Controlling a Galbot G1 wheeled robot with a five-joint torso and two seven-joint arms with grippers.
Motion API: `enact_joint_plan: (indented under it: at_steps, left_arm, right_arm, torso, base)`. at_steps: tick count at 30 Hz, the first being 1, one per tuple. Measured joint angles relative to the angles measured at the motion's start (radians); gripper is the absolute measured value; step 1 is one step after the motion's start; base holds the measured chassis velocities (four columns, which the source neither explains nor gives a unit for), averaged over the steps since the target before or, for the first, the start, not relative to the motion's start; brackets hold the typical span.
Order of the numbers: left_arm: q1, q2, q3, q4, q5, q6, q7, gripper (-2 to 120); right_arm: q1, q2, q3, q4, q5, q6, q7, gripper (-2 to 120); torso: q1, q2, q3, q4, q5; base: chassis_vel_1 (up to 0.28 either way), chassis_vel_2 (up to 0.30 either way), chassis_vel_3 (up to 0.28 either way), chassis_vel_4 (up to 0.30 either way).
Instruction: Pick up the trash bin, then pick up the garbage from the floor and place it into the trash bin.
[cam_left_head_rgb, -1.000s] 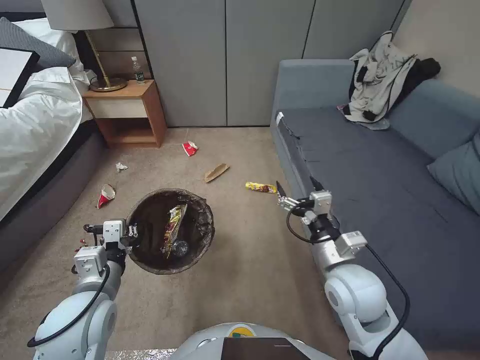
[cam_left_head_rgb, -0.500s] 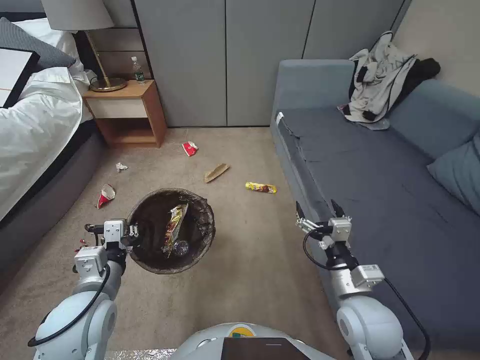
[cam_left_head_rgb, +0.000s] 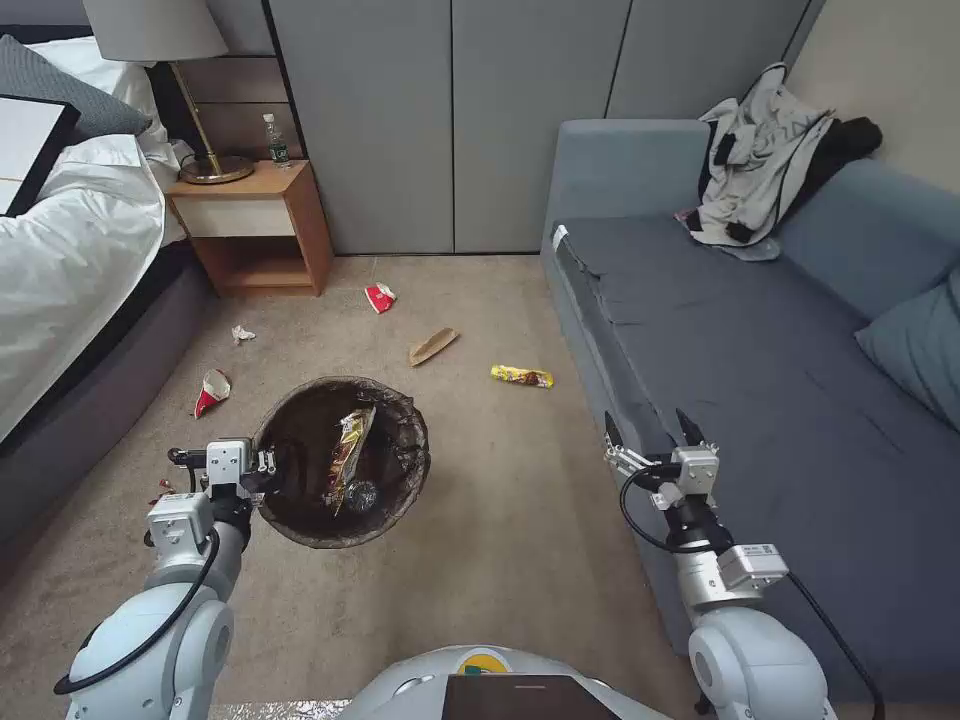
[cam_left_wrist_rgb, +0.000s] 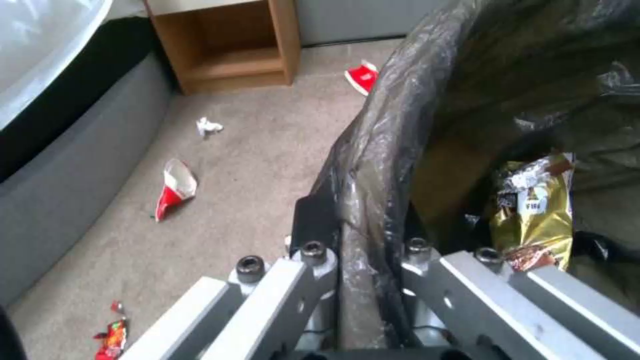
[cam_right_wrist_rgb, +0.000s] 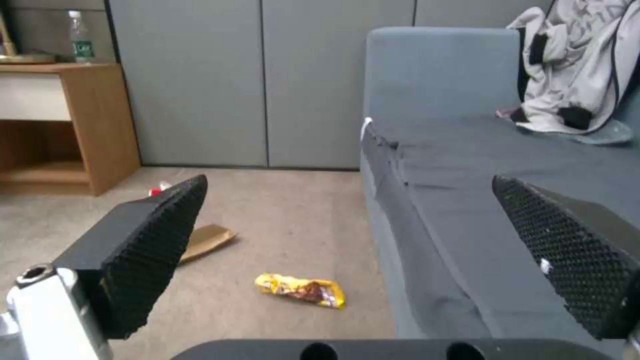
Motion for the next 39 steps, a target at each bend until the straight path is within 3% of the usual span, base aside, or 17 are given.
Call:
enact_joint_plan:
  at_steps: [39]
  left_arm:
    - [0.005, -0.002, 0.005, -0.018, 0.005, 0.004, -0.003, 4]
  right_arm:
    - [-0.01, 0.008, -0.007, 0.006, 0.006, -0.014, -0.023, 100]
  torso:
    - [0.0, 0.0, 0.0, 0.0, 0.0001]
  base:
    - [-0.13, 0.13, 0.125, -0.128]
